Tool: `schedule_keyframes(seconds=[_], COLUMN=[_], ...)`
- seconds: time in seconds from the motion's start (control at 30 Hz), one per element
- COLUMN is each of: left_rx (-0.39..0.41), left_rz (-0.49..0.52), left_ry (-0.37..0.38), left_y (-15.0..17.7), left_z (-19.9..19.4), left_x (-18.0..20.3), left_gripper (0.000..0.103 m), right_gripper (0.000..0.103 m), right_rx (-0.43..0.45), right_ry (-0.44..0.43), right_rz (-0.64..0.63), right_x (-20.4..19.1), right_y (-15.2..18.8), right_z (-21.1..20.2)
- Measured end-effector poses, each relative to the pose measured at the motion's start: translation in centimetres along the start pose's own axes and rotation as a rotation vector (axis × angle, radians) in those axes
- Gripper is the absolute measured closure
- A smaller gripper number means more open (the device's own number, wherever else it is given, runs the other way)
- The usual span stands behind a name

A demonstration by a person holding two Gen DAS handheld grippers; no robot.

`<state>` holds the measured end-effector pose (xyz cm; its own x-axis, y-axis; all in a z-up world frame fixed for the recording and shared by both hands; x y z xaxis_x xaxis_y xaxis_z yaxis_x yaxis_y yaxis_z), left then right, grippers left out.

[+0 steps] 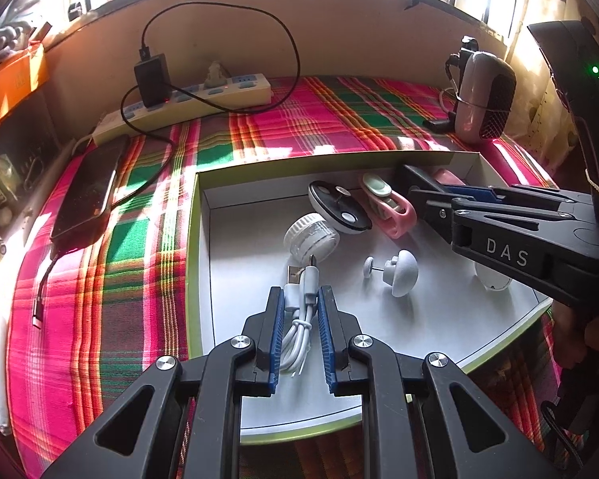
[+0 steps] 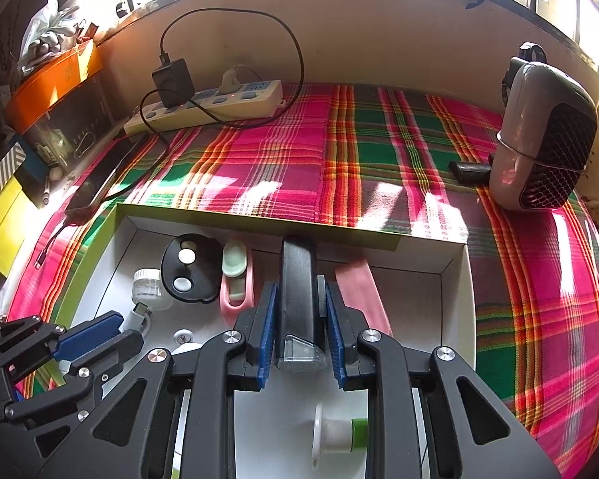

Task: Organize objects
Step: 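Lower the black case and white cable into the box and open both tools, then withdraw both tools from the box toward the walnuts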

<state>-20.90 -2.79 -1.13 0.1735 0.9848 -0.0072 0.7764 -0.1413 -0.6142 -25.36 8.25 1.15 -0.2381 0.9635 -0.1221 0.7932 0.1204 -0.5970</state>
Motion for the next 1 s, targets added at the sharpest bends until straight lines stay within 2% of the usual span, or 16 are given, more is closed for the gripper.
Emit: schedule_keyframes(seconds=[0.4,0.7,1.0], left_rx=[-0.005,-0.005,0.001], left_rz=[0.008,0.015,0.0], left_ry=[-0.009,-0.007,0.0], left_y=[0.0,0.0,0.2], left_z=[0.1,0.1,-0.3], left_x=[0.2,0.4,0.6], left_gripper=[0.087,0.082,0.076], right_gripper=[0.078,0.078,0.07], right_rx=[0.001,0.005,0.02], right_ry=[-0.008,-0.004,-0.012], right_rz=[0.013,0.019,0.036], right_x=[0.1,0.2,0.3], right_y=[0.0,0.0,0.2], right_z=[0.0,-0.1,-1.0])
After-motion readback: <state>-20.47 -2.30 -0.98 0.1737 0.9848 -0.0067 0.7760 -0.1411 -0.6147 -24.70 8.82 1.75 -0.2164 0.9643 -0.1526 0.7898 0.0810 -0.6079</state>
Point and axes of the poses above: each gripper's, at about its wrist camera, not at the fingertips, and z roughly the way its jaws point, x to its right, y to its underside, the point moved 3 cm from there along z, roughly the way its jaws point, and after that the axes turned 3 degrees about z, right-handed, at the moved point
